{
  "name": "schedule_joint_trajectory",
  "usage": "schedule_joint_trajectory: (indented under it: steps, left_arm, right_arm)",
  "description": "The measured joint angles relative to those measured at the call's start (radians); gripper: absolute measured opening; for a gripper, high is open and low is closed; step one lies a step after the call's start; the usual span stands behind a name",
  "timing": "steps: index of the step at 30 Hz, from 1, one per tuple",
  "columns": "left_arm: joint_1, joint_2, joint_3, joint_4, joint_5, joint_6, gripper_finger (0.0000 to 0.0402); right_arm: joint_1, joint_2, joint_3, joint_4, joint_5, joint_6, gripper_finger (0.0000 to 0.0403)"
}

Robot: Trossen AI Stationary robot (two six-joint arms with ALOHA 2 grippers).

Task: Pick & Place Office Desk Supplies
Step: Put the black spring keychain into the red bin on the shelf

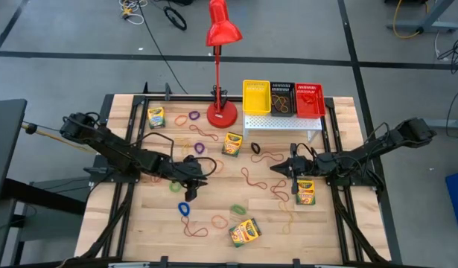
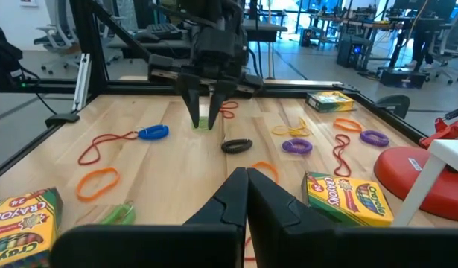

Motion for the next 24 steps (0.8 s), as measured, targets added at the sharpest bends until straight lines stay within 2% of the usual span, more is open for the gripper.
schedule_joint_trajectory:
  steps: [12, 18, 24]
  left_arm:
    - [0.01, 0.0, 0.0, -0.098, 0.011, 0.009, 0.019]
    - [0.01, -0.026, 0.0, -0.128, 0.011, 0.036, 0.0204]
    - [0.024, -0.125, 0.0, -0.248, 0.007, 0.035, 0.0205]
  right_arm:
    - [0.0, 0.0, 0.0, 0.0, 0.0, 0.0, 0.0011]
    - [0.0, 0.0, 0.0, 0.0, 0.0, 0.0, 0.0011]
    - [0.0, 0.0, 0.0, -0.006, 0.001, 0.0, 0.0011]
